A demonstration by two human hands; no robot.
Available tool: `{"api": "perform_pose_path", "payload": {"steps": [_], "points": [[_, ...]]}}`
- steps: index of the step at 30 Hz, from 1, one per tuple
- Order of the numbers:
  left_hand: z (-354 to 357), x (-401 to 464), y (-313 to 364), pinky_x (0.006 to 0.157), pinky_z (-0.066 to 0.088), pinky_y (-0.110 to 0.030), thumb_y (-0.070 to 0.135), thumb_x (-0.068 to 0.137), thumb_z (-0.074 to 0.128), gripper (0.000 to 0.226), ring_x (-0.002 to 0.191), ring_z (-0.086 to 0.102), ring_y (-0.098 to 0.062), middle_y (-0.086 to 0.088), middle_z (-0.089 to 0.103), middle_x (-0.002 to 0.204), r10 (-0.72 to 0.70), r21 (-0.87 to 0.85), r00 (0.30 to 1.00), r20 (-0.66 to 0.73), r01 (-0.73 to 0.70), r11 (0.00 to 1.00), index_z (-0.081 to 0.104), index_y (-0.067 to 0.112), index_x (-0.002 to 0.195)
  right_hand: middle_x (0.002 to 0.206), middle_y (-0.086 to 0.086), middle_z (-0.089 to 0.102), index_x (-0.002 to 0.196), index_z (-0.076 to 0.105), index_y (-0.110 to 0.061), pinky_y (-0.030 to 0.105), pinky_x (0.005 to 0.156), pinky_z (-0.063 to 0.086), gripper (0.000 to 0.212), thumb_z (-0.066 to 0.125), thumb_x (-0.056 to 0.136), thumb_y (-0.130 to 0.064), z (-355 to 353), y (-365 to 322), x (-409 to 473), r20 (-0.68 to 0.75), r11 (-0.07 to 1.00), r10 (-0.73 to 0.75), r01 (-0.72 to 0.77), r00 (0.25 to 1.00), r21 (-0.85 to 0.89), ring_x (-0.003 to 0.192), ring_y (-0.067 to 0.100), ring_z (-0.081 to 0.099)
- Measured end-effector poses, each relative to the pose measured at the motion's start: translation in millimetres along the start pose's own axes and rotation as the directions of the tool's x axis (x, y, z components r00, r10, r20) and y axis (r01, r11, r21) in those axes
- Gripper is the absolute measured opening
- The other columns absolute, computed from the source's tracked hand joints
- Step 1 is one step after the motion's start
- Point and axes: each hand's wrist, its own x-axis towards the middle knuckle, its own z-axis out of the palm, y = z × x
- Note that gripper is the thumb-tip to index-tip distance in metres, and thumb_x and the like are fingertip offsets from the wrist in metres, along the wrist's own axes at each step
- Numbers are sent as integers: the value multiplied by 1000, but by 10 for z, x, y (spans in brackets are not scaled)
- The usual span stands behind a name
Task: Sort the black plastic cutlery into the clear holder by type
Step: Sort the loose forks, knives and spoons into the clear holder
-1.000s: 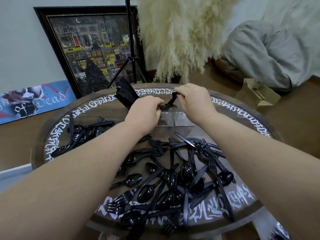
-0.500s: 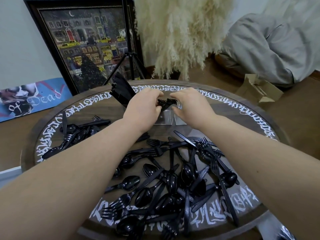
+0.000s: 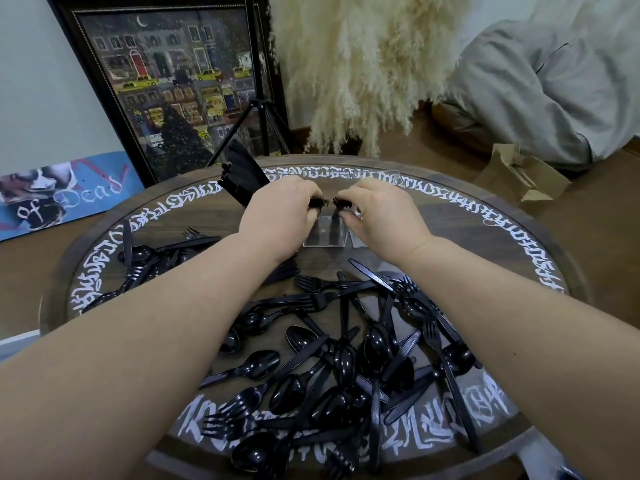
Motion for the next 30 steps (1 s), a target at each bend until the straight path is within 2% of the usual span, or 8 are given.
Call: {"api": "perform_pose_path", "payload": {"steps": [5,10,14,18,22,25,27,30], "points": [[30,12,11,86,45,-36,22,92,54,28,106,55,-22,0,62,111,-1,27,1000,-2,2,1000,62,21,118,113,10,62,118,66,-8,39,85,47,29,59,91,-14,45,-11,9,23,999,39,-39,999,20,102,31,59],[-20,-51,11,92,39,-31,20,90,58,35,114,51,-21,-1,58,121,-26,-32,999,-22,25,999,57,17,125,121,7,59,128,58,-9,36,88,46,40,62,90,-18,-19,-6,-52,-7,997,58,-57,998,42,106,26,58],[-90,-304,110,90,41,-30,22,86,65,38,111,53,-22,-2,56,121,31,-64,996,-87,-36,997,58,15,123,120,6,60,125,61,-9,34,79,49,41,68,85,-16,-118,-19,-337,-68,996,62,-57,996,70,98,25,61],[-40,-602,393,88,43,-32,30,86,65,40,108,52,-21,0,56,121,117,-55,993,-14,-117,992,58,18,124,115,7,62,120,63,-8,30,75,48,41,73,80,-15,-254,1,-818,-75,993,103,-98,992,65,94,26,62],[140,-793,769,99,41,-36,41,87,61,50,114,47,-23,2,54,128,189,-54,974,128,-184,981,52,22,132,121,8,59,125,60,-11,35,84,48,46,71,82,-17,-409,201,-1338,-23,970,241,-241,970,24,110,28,58],[270,-889,1051,101,40,-41,50,87,56,52,120,42,-23,5,51,131,235,-70,946,221,-226,972,48,28,134,127,5,54,134,52,-18,37,93,43,51,67,85,-25,-554,474,-1649,50,862,507,-507,860,-17,116,26,52],[347,-936,1227,103,38,-42,52,89,52,54,126,35,-22,7,46,138,238,-77,931,275,-225,971,43,32,138,121,6,60,125,58,-20,37,89,46,42,66,85,-29,-629,680,-1852,53,753,658,-655,751,-63,113,29,54],[463,-984,1464,106,33,-42,55,91,47,56,134,25,-22,8,35,147,254,-66,905,341,-246,967,36,35,142,104,7,68,106,68,-20,37,79,50,25,62,85,-33,-665,951,-2133,94,631,775,-757,625,-169,104,34,57]]}}
